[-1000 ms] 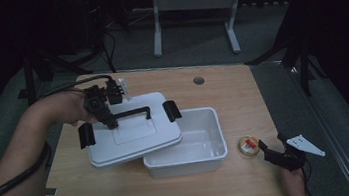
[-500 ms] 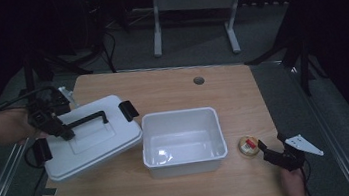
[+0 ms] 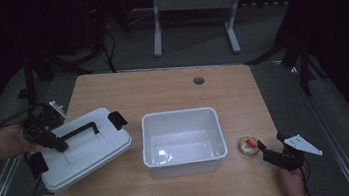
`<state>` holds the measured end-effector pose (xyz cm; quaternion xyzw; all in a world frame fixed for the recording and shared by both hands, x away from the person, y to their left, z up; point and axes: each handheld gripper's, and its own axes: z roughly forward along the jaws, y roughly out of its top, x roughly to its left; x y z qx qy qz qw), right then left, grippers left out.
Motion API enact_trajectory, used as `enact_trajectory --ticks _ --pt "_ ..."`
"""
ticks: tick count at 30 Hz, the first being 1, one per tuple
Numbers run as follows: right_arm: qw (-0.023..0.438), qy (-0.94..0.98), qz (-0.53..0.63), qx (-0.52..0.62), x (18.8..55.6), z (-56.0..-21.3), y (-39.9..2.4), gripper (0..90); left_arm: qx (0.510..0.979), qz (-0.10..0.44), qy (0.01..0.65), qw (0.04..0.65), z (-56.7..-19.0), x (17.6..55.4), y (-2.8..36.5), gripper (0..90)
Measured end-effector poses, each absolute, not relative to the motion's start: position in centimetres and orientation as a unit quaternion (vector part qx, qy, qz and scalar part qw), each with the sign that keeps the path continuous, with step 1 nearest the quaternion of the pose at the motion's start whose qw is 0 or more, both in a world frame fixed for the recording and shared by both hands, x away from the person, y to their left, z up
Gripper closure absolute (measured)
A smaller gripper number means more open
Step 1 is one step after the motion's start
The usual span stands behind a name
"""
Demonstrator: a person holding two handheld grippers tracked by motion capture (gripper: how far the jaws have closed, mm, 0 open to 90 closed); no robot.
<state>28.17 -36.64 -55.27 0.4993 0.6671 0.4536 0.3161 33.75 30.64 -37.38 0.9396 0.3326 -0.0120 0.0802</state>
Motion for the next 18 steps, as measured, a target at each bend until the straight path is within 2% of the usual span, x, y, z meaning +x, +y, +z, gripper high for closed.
enact_trajectory --ticks 18 --pt "0.315 0.668 0.455 0.498 28.1 -55.3 -36.7 14.1 0.925 -0.037 0.365 0.101 -45.6 36.7 30.7 83.1"
